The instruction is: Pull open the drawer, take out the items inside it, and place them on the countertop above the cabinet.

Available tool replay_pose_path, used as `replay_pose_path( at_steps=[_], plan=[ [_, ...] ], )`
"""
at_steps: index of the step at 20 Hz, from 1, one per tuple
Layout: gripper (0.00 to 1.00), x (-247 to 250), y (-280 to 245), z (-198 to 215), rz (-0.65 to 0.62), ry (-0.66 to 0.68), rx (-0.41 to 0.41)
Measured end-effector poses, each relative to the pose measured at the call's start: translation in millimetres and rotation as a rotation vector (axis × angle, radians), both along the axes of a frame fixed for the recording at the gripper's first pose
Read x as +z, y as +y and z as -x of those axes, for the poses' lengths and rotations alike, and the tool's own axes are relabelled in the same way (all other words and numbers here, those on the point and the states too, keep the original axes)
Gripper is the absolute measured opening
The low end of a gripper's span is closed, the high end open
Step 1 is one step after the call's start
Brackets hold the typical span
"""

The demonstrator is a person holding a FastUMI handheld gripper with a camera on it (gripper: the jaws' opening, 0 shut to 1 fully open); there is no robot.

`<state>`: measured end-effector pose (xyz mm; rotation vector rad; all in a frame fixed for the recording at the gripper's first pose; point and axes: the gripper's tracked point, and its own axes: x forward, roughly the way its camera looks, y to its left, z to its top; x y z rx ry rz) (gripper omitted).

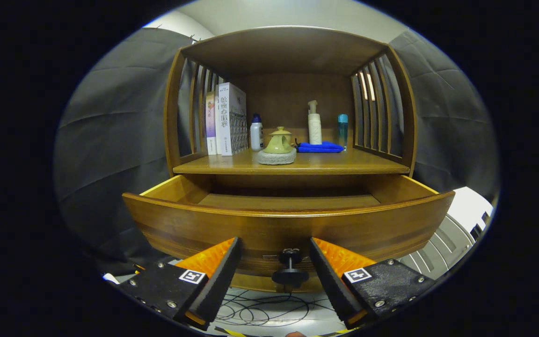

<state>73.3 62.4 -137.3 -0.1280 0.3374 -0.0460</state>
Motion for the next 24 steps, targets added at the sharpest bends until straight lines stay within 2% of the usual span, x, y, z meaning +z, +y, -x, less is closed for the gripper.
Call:
replay_pose_path(
  at_steps=[5,10,15,24],
  plan=[
    [0.91,3.9,-3.7,-15.7,0.004,-0.008,-0.021],
    [0.93,40.8,-15.9,-40.7,0.098,-0.131,-0.04],
    [0.93,37.2,-16.3,-44.6,0.121,-0.151,-0.04],
    [0.94,37.9,-17.6,-70.0,0.085,-0.13,-0.056]
  ],
)
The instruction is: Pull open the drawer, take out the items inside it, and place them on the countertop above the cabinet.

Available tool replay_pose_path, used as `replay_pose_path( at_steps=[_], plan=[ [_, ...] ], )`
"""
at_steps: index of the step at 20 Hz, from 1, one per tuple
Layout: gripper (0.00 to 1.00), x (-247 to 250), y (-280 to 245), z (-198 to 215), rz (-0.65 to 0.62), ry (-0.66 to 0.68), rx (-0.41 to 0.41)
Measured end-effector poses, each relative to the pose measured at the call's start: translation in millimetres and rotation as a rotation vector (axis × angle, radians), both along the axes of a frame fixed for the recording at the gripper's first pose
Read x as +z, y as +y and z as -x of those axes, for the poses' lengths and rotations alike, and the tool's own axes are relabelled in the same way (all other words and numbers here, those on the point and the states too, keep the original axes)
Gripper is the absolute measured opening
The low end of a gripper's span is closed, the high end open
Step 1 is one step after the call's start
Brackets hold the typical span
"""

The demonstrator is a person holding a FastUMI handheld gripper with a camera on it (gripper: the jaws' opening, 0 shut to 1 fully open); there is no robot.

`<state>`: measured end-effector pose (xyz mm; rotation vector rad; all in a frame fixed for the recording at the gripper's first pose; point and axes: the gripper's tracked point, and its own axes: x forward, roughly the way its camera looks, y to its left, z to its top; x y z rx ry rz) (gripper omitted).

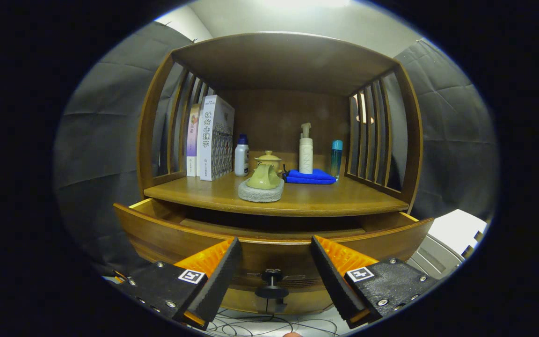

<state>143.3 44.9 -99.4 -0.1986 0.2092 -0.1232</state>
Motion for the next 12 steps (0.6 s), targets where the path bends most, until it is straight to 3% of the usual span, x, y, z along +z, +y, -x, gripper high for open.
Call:
replay_pose_path(
  at_steps=[12],
  plan=[
    [0.96,-0.1,-3.3,-42.2,-0.006,-0.004,-0.006]
  ],
)
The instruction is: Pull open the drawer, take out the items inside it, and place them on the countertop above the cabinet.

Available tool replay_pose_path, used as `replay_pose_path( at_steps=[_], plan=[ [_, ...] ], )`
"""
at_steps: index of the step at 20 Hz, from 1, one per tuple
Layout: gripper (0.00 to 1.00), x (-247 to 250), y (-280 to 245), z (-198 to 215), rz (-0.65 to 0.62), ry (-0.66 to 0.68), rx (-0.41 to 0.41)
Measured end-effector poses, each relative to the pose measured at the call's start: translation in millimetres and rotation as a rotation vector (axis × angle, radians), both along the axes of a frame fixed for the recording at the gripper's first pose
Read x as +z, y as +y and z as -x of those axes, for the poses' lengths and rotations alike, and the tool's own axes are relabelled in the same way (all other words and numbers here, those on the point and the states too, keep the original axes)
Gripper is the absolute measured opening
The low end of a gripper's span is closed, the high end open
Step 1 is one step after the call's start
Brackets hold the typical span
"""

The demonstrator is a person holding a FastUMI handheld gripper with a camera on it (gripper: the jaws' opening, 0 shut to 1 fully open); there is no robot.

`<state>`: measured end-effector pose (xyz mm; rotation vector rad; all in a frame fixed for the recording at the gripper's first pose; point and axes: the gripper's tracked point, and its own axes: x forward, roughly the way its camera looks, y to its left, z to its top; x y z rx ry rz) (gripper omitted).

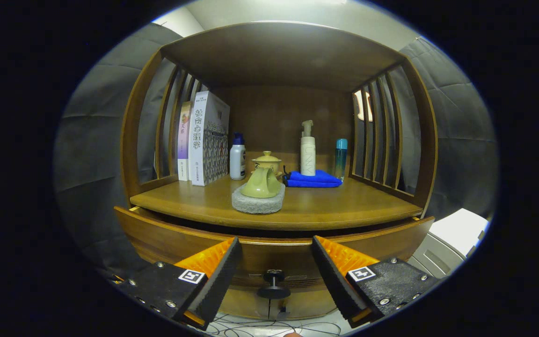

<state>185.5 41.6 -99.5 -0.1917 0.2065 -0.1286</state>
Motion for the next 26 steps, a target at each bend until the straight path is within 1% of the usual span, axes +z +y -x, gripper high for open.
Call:
replay_pose_path(
  at_steps=[6,8,12,14,16,20,22,26],
  plan=[
    [0.95,0.1,-2.3,-19.5,0.001,-0.013,-0.007],
    [0.95,0.9,-1.4,-17.9,0.0,-0.022,-0.016],
    [0.96,-1.9,0.0,-19.3,-0.004,-0.025,-0.008],
    [0.96,-5.1,-4.3,-10.7,-0.037,-0.002,-0.017],
    [0.96,5.6,-7.4,-1.3,-0.045,-0.007,-0.011],
    [0.96,36.2,-14.8,27.7,0.002,-0.062,0.024],
    [0.95,46.4,-13.9,43.5,0.005,-0.08,0.046],
    [0.95,54.2,-17.6,68.3,-0.054,-0.077,0.065]
  ],
)
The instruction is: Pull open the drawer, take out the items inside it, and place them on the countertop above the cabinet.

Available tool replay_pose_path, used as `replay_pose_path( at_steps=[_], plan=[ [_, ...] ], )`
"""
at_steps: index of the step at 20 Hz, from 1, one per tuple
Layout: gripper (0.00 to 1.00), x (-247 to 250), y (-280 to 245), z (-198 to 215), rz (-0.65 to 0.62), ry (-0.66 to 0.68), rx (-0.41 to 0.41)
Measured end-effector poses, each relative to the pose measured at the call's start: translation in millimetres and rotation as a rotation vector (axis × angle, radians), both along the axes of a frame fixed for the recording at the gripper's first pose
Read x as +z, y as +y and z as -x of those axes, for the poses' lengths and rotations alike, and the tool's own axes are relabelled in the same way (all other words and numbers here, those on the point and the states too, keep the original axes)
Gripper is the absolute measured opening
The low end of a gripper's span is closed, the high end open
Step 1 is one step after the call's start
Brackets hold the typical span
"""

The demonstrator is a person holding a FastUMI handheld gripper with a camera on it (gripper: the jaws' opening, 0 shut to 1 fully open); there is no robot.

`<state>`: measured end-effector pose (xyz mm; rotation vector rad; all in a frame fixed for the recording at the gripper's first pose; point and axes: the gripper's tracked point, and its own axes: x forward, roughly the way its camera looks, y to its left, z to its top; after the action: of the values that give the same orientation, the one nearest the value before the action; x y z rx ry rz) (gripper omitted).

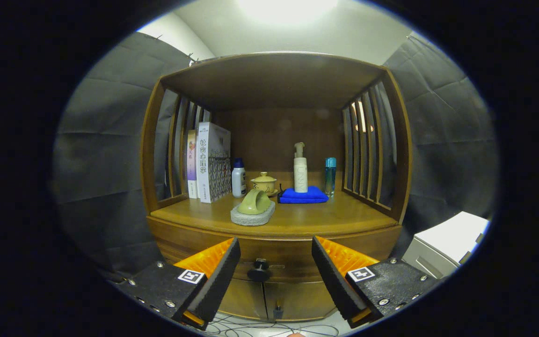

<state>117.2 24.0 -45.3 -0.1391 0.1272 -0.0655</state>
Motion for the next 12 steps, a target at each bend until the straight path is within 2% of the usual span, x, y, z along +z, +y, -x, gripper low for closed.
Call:
replay_pose_path(
  at_steps=[12],
  plan=[
    [0.95,16.6,-18.9,16.4,-0.009,-0.041,-0.002]
  ],
)
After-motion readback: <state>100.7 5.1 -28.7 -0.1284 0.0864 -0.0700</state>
